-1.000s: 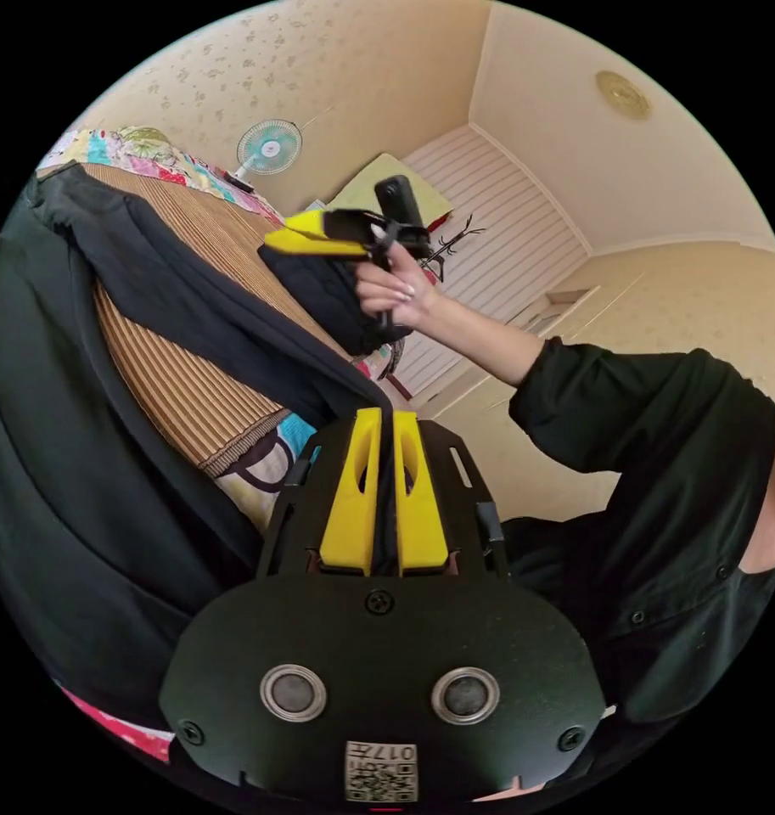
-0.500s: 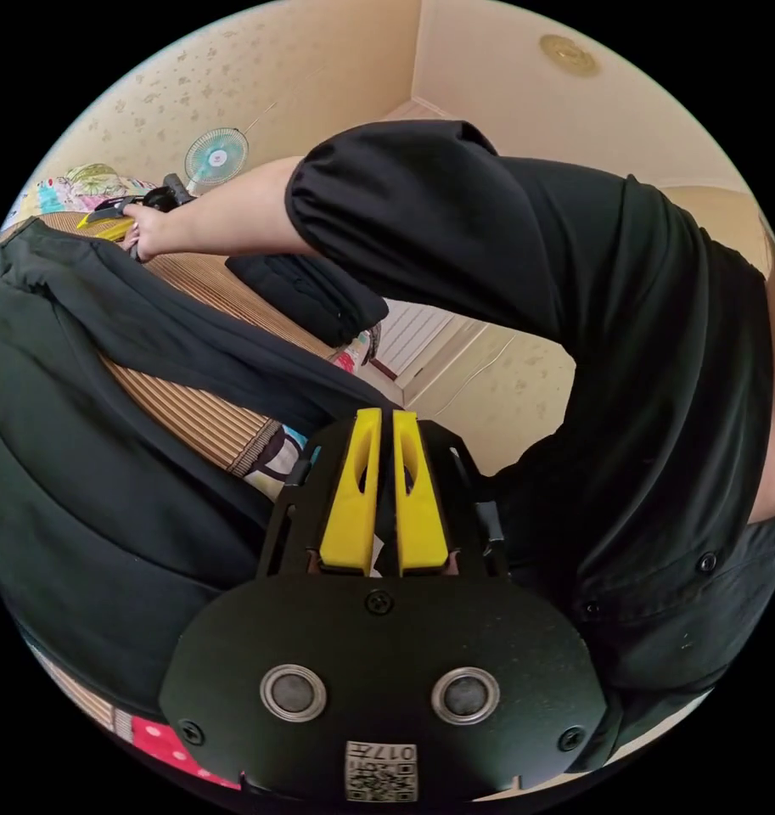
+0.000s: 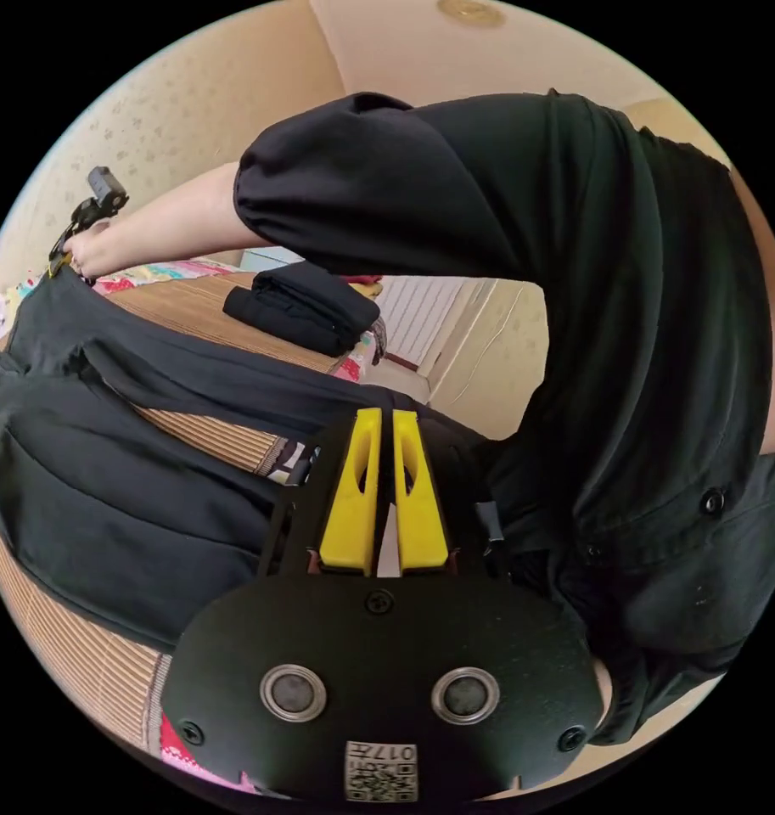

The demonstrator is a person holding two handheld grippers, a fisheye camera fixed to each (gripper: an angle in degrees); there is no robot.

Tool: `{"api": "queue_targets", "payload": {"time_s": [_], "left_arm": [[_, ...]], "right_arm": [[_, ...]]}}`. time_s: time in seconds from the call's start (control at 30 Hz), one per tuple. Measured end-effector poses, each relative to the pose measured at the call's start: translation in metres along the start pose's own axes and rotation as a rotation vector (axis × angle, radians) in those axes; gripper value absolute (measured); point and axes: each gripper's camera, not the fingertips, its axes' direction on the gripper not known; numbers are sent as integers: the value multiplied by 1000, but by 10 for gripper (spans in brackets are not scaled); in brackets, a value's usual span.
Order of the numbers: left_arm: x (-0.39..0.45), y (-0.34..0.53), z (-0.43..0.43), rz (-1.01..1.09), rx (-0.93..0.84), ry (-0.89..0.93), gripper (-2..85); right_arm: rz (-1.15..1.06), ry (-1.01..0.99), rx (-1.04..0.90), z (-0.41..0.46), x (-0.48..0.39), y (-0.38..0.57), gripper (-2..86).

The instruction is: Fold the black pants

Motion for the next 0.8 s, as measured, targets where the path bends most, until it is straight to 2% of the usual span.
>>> {"api": "queue_targets", "payload": {"time_s": [0.07,0.2,0.27,0.37,0.43,0.53,0.8], "left_arm": [[6,1,-12,37,22,-8,29],[16,9,-52,126,124,-44,30],[4,15,-76,88,215,-61,33],[-14,33,-125,-70,383,-269,51],[-32,60,-161,-249,541,-404,65],[-65,87,-185,-465,657,-431,62],[-112,80,-196,-610,698,-379,57]], "right_arm": [[-37,-29,103,-24,-53,-14,27],[-93,-187,103,-15,-125,-23,27],[-145,-325,2,21,-162,-20,27],[-141,-503,-103,65,-180,-2,25],[-113,-593,-119,78,-177,11,25],[-104,-649,-175,86,-159,31,25],[-339,-537,-263,20,-66,146,35]]}}
